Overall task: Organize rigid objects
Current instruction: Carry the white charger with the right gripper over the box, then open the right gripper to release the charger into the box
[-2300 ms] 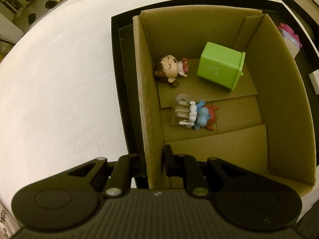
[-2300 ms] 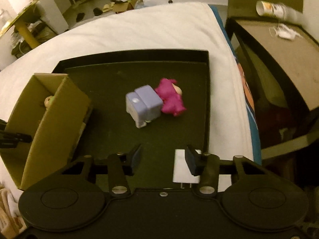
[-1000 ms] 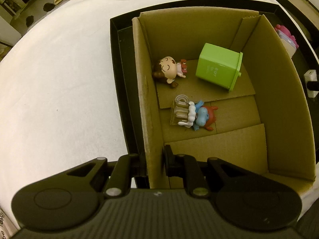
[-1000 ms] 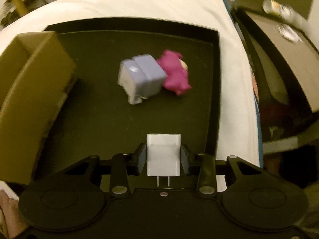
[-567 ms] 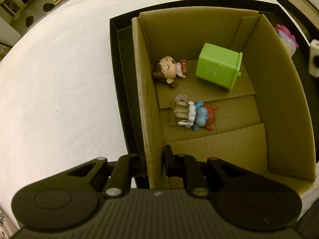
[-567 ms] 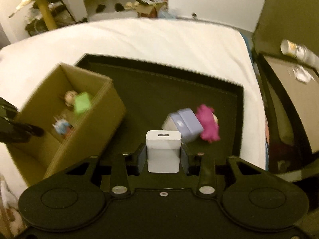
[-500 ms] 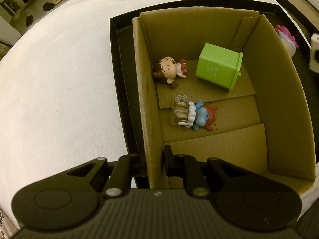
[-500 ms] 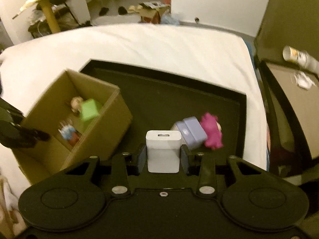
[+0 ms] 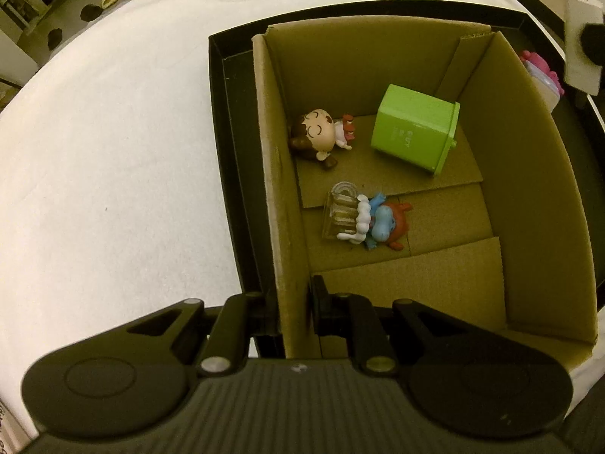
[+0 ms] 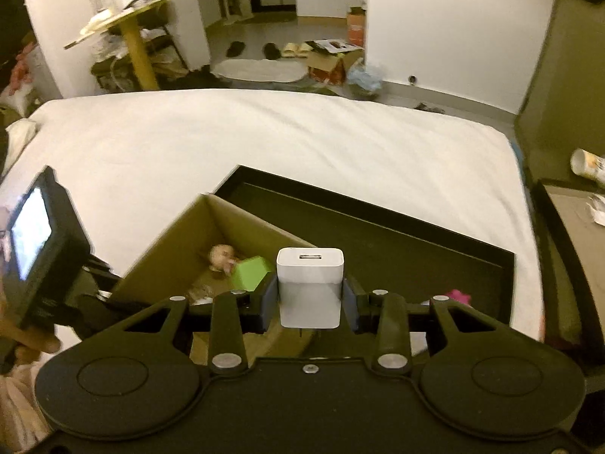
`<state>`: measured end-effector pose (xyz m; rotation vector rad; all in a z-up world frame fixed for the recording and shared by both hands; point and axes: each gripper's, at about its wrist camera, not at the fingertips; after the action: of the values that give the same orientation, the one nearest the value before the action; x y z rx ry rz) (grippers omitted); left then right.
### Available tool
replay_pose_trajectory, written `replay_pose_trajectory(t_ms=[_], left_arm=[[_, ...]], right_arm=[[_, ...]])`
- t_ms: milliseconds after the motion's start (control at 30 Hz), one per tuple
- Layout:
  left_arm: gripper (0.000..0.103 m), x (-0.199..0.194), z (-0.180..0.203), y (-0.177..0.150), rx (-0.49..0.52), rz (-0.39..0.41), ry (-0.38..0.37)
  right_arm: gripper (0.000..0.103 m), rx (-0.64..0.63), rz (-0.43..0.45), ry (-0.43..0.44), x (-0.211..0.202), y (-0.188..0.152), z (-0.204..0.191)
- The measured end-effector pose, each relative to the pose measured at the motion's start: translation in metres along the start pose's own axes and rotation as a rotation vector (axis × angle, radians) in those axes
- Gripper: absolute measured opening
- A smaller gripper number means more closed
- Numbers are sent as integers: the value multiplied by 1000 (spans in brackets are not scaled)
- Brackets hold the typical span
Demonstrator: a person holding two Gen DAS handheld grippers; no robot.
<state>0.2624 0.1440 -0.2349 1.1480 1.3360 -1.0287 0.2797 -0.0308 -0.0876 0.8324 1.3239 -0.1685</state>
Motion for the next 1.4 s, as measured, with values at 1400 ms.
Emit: replay_pose_trajectory(t_ms=[1400], left_arm=[[13, 2, 1, -4, 25, 7, -10]], right_arm=[[38, -187, -319, 17, 90, -1, -72]])
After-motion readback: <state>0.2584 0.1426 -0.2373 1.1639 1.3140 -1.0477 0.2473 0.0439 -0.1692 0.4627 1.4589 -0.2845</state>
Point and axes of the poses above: each gripper's, at about its wrist camera, not at the fingertips, and x roughly the way its jaws point, z to its right, y to its top, and after that the axes turned 10 degrees about -z, right-handed
